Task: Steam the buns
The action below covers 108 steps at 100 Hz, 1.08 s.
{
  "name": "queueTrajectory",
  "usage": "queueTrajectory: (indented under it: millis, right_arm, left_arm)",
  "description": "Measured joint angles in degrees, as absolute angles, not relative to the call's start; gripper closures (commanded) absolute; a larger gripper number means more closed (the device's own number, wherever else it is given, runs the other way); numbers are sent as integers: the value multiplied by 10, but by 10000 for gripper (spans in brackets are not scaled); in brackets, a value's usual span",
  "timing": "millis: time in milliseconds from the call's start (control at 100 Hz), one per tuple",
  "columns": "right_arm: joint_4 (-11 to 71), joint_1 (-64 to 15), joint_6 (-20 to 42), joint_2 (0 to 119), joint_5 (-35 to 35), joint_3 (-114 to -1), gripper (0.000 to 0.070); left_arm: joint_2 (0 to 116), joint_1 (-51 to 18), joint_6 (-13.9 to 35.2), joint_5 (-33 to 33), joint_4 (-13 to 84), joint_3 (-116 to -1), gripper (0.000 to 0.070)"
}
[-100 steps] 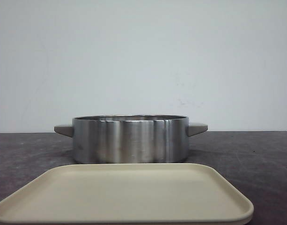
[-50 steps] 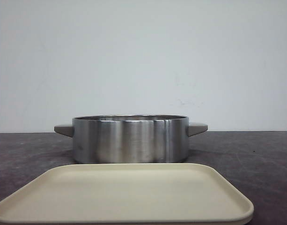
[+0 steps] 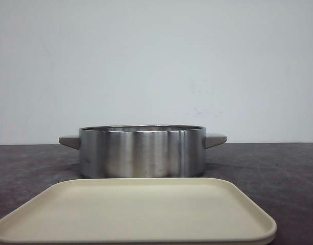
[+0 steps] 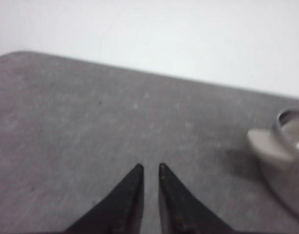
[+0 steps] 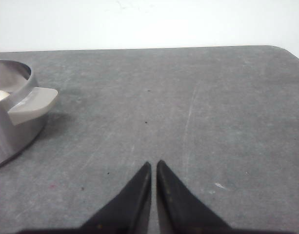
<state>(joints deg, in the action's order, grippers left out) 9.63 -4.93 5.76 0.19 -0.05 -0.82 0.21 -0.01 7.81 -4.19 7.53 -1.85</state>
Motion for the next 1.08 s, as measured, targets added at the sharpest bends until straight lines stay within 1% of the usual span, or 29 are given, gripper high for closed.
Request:
queueTrajectory:
  millis: [110, 310, 420, 1080]
  right_arm:
    - [96, -49, 58, 2, -1, -8, 688]
    - [96, -49, 58, 2, -1, -8, 688]
    - [96, -49, 58, 2, -1, -8, 688]
    - [96, -49, 58, 2, -1, -8, 688]
  left_arm:
    - [2, 3, 58, -42, 105, -18, 678]
    - [3, 3, 23, -39, 104, -18, 677]
    - [3, 3, 23, -31, 105, -18, 677]
    - [3, 3, 23, -31, 105, -18, 677]
